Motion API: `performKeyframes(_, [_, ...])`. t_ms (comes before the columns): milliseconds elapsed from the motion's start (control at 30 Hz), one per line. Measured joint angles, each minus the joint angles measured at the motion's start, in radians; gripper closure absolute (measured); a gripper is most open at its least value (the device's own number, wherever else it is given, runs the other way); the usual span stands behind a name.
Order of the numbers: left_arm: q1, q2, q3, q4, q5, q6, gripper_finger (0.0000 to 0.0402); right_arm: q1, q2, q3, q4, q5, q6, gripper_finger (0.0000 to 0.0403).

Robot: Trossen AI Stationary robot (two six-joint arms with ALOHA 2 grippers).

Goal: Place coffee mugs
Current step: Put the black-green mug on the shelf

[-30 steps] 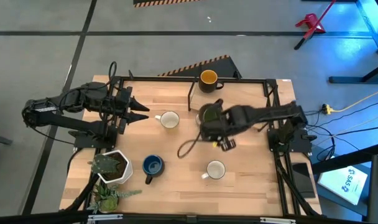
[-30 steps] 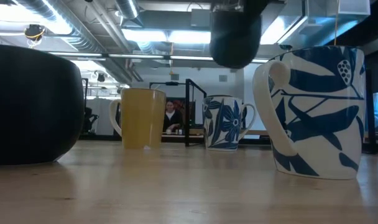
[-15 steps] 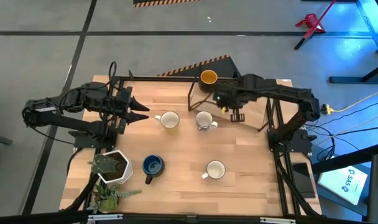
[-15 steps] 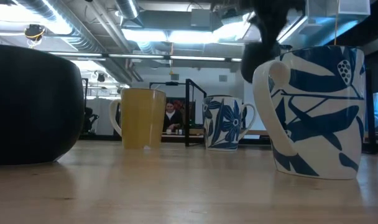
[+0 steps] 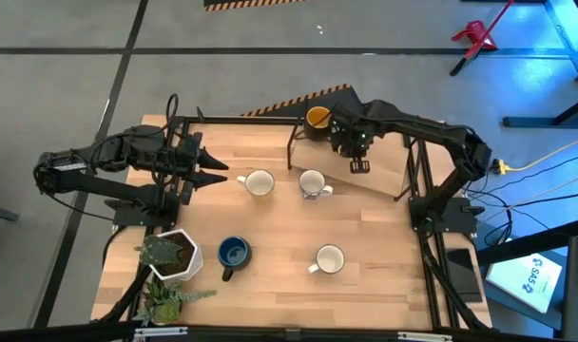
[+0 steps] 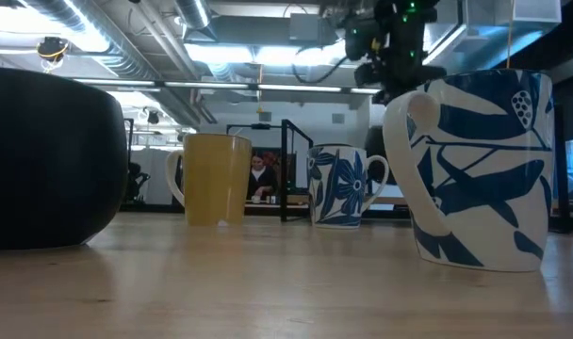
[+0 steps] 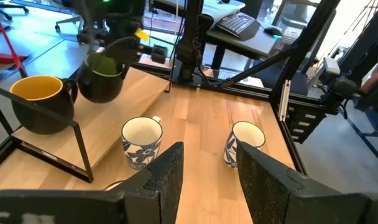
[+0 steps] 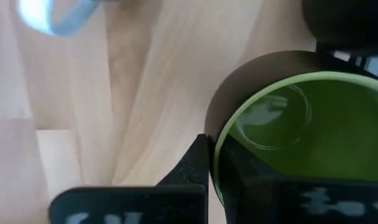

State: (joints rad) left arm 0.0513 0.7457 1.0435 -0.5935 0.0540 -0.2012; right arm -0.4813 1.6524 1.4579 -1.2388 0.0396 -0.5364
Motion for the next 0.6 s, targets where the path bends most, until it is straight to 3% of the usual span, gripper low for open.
performKeyframes(600, [0.0,0.0,0.0,0.0,0.0,0.002,0.0259,-0.088,0.003,-0.039,-0.005,-0.093,-0.069,0.0403])
